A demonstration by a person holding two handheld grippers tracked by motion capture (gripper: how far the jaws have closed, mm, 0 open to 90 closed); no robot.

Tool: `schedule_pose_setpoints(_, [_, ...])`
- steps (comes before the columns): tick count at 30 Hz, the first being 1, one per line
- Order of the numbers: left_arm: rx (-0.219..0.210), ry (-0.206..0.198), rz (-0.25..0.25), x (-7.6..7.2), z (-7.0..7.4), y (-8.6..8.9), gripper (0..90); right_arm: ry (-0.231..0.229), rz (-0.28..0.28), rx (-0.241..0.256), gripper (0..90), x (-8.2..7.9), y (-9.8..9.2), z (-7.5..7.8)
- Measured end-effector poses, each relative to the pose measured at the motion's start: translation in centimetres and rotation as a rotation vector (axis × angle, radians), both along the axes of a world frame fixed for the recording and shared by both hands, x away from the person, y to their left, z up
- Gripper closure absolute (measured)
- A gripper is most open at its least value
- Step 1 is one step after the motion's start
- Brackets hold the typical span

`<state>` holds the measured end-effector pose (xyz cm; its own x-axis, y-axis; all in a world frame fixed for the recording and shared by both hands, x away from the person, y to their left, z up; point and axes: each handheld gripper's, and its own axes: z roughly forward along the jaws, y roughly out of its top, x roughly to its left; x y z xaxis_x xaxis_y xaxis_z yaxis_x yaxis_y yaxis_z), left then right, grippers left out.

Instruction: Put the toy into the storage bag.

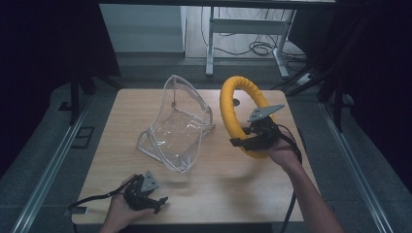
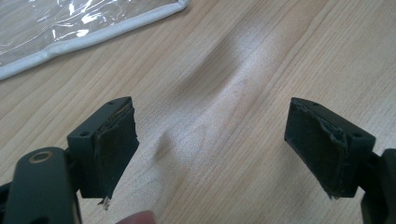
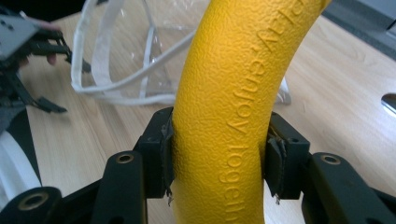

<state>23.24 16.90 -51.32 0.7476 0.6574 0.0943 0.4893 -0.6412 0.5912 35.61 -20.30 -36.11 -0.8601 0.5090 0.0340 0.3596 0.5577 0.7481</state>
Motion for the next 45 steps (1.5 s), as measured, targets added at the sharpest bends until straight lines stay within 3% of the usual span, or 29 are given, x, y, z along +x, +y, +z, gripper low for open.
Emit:
schedule_pose_setpoints(11, [0.0,0.002,-0.003,0.0,-0.1,-0.1,16.9,-0.05,0.017,0.076,50.4,-0.7,0.5,1.1])
schedule_pose_setpoints(45, [-0.002,0.004,-0.005,0.0,-0.1,-0.1,16.9,-0.077,0.065,0.26,50.1,-1.4,1.3,2.3])
